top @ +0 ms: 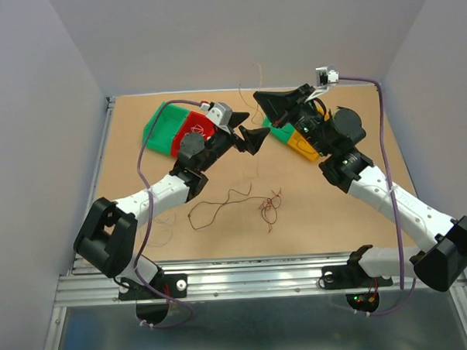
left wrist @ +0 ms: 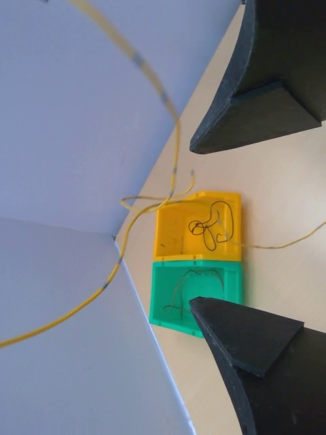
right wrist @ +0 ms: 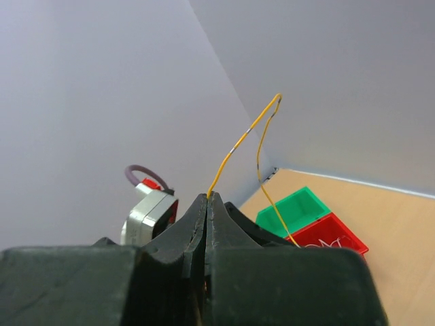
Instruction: Untangle the cables
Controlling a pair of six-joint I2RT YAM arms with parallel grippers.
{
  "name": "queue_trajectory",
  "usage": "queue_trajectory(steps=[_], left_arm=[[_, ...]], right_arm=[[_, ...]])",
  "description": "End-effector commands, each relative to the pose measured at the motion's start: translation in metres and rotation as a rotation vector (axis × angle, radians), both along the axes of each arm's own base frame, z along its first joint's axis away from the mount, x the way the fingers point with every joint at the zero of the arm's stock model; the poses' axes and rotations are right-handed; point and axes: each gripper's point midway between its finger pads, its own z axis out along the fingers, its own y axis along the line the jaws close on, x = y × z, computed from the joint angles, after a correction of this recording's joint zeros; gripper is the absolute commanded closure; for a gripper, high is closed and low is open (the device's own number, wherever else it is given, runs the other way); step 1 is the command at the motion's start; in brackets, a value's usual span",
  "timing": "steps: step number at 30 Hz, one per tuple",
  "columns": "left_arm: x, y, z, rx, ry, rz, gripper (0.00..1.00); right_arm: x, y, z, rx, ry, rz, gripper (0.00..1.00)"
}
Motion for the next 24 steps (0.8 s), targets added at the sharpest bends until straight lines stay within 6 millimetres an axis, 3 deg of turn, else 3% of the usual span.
queue_trajectory(steps=[1, 11, 13, 17, 21, 24], left_arm=[[-0.009, -0.002, 0.050, -0.114, -0.103, -0.079, 0.02], [-0.021, 0.013, 0.076, -0.181, -0.237, -0.050, 0.02], [-0.024, 0.017, 0.074, -0.180, -0.250, -0.042, 0.03], [-0.025, 0.022, 0.079, -0.184, -0.276, -0.021, 0.14], [-0.023, 0.026, 0.078, -0.191, -0.270, -0.002, 0.40], [-0.020, 0.037, 0.082, -0.217, -0.286, 0.049, 0.46]], right_arm=[[-0.012, -0.002, 0.039, 0.066, -0.087, 0.004, 1.00], [-0.014, 0.003, 0.033, 0.101, -0.075, 0.015, 1.00], [-0.014, 0.004, 0.031, 0.105, -0.069, 0.016, 0.99], [-0.013, 0.009, 0.026, 0.106, -0.062, 0.025, 0.99], [-0.015, 0.015, 0.021, 0.104, -0.057, 0.040, 0.99], [-0.015, 0.016, 0.012, 0.108, -0.047, 0.046, 1.00]])
